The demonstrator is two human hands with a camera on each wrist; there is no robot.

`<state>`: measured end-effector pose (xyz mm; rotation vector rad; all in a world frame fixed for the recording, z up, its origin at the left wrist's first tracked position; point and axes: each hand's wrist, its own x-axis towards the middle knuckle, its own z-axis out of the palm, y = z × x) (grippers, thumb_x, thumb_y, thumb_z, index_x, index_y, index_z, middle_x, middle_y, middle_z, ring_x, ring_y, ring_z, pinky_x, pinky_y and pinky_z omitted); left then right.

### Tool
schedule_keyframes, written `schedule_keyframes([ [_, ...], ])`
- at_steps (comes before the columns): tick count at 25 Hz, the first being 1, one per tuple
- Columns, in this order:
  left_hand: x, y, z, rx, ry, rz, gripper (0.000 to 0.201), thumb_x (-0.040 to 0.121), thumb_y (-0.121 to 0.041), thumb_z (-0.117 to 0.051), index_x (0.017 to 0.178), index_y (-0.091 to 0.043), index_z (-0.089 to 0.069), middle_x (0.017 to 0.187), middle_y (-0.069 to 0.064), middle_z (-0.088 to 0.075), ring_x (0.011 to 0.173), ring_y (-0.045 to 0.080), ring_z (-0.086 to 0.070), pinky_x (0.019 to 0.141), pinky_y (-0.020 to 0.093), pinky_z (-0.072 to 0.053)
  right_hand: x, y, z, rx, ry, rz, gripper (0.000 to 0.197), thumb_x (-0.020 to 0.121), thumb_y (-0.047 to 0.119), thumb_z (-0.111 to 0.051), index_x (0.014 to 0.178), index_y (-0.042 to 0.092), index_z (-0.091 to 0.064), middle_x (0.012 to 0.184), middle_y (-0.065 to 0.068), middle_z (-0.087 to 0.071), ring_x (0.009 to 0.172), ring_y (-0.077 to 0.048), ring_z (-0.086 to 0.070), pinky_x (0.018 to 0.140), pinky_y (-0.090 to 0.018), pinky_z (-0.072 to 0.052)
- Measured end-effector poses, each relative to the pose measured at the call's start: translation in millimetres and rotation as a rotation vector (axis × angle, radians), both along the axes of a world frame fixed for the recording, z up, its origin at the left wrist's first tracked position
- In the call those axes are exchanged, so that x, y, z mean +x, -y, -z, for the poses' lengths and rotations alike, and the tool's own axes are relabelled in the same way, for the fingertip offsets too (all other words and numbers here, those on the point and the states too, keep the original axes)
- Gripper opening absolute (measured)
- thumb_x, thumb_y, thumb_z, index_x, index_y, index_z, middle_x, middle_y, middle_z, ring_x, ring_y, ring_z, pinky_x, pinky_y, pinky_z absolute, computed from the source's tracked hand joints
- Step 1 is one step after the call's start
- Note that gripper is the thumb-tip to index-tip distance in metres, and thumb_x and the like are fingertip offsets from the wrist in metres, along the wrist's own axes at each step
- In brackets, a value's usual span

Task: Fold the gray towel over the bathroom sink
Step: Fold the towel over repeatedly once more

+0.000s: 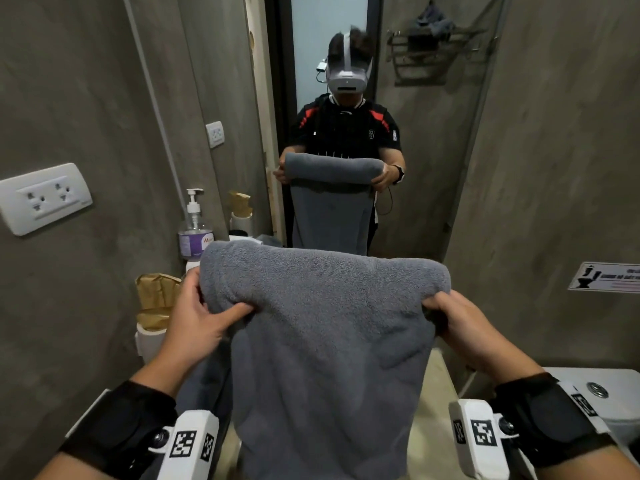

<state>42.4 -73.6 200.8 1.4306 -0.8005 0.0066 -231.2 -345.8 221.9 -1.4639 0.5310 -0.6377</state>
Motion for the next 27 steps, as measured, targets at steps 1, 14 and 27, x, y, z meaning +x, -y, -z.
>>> schedule_keyframes([
  [1, 0, 1, -1, 0.015, 0.035, -0.006, 0.085, 0.053, -0.016, -0.099, 0.122, -0.03, -0.053, 0.127, 0.005, -0.063, 0.117, 0.013, -0.063, 0.096, 0.027, -0.052, 0, 1, -1, -0.064, -0.006, 0.018, 0.028, 0.091, -0.002, -0.043, 0.081, 0.013, -0.064, 0.073, 0.002, -0.067, 0.082, -0.024, -0.055, 0.069, -0.037, -0.039],
  [14, -12, 5, -17, -0.046, 0.013, -0.044, 0.036, 0.082, -0.041, -0.067, 0.115, -0.03, -0.061, 0.11, -0.01, -0.07, 0.1, -0.003, -0.067, 0.078, 0.01, -0.052, -6, -2, 7, -0.373, 0.199, 0.089, 0.047, 0.093, 0.037, -0.064, 0.138, 0.038, -0.049, 0.131, 0.016, -0.062, 0.122, 0.0, -0.057, 0.099, -0.02, -0.046],
  [27, 9, -14, 0, 0.138, 0.052, 0.039, 0.084, 0.067, 0.018, -0.081, 0.133, -0.023, -0.047, 0.127, 0.001, -0.064, 0.116, 0.005, -0.062, 0.092, 0.014, -0.05, -7, -1, 6, -0.468, 0.044, -0.134, 0.083, 0.075, -0.028, -0.059, 0.138, 0.024, -0.046, 0.128, 0.013, -0.067, 0.124, -0.006, -0.059, 0.101, -0.021, -0.047],
])
